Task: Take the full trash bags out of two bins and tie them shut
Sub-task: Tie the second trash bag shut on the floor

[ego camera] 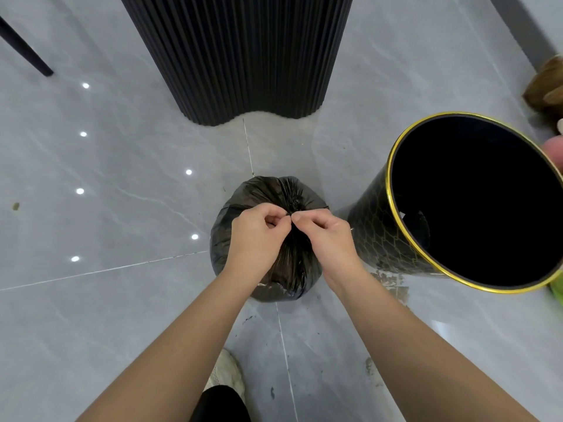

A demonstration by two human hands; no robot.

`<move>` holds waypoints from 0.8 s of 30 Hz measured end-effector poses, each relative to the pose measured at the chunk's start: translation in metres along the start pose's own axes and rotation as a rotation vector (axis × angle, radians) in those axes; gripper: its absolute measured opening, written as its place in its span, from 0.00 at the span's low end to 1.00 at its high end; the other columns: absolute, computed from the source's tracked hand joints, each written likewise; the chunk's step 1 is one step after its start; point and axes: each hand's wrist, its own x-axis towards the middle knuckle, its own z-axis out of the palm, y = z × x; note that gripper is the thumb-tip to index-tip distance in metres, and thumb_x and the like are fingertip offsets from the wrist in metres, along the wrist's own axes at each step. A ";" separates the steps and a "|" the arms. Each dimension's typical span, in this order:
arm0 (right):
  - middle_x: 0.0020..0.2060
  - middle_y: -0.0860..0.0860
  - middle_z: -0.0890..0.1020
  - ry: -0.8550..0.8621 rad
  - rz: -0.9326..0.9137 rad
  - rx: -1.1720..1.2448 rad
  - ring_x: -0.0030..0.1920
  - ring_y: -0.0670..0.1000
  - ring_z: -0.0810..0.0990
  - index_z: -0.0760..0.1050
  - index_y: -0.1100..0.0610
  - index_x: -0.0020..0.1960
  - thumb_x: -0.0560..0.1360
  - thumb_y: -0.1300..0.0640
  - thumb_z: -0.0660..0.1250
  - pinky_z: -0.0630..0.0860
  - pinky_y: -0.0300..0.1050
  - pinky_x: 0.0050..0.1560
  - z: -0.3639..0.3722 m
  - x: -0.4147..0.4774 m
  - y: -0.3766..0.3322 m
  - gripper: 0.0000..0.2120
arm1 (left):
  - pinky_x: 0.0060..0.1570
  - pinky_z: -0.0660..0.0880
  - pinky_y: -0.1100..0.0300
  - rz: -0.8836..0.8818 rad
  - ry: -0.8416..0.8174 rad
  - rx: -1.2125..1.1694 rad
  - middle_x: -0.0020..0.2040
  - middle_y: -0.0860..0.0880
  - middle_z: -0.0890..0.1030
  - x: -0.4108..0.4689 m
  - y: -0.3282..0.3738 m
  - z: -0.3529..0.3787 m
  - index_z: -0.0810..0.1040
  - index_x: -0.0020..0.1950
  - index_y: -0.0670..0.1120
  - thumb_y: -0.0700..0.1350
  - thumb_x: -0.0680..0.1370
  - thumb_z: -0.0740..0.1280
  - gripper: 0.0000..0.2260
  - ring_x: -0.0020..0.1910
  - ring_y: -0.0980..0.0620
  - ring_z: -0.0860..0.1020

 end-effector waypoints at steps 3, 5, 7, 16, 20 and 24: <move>0.48 0.52 0.82 0.066 -0.025 -0.052 0.48 0.45 0.81 0.84 0.58 0.41 0.72 0.62 0.71 0.76 0.33 0.49 0.002 0.001 0.003 0.03 | 0.40 0.72 0.74 0.035 0.053 0.033 0.36 0.56 0.81 -0.003 0.003 0.006 0.81 0.41 0.48 0.42 0.73 0.69 0.02 0.37 0.61 0.78; 0.47 0.51 0.82 0.124 -0.012 -0.084 0.47 0.45 0.81 0.83 0.58 0.40 0.72 0.61 0.71 0.75 0.32 0.45 0.004 0.002 0.006 0.03 | 0.40 0.73 0.71 0.091 0.097 0.069 0.36 0.55 0.81 -0.004 0.003 0.010 0.81 0.41 0.46 0.41 0.72 0.69 0.02 0.37 0.60 0.78; 0.43 0.51 0.83 0.155 0.044 -0.077 0.45 0.46 0.81 0.82 0.61 0.39 0.71 0.60 0.70 0.76 0.36 0.44 0.006 0.004 0.006 0.05 | 0.38 0.72 0.69 0.173 0.126 0.118 0.37 0.53 0.79 -0.006 0.000 0.012 0.80 0.41 0.45 0.39 0.72 0.68 0.02 0.36 0.58 0.76; 0.43 0.49 0.78 -0.056 -0.273 -0.543 0.39 0.44 0.74 0.77 0.55 0.50 0.71 0.64 0.71 0.71 0.29 0.43 -0.004 0.012 0.017 0.09 | 0.39 0.71 0.69 0.283 0.071 0.143 0.41 0.52 0.78 0.001 -0.009 0.000 0.79 0.44 0.45 0.38 0.73 0.67 0.03 0.38 0.58 0.75; 0.43 0.51 0.79 -0.020 -0.440 -0.761 0.38 0.45 0.74 0.81 0.60 0.46 0.72 0.65 0.70 0.68 0.25 0.41 -0.004 0.015 0.014 0.04 | 0.39 0.70 0.70 0.281 0.167 0.095 0.40 0.51 0.77 -0.002 -0.008 -0.005 0.78 0.44 0.44 0.37 0.74 0.67 0.02 0.38 0.58 0.75; 0.43 0.52 0.80 -0.011 -0.463 -0.769 0.40 0.47 0.76 0.82 0.60 0.45 0.72 0.64 0.70 0.74 0.40 0.47 0.000 0.014 0.014 0.03 | 0.40 0.70 0.70 0.238 0.177 0.036 0.41 0.51 0.78 -0.004 -0.013 -0.012 0.78 0.45 0.45 0.38 0.74 0.67 0.03 0.39 0.58 0.75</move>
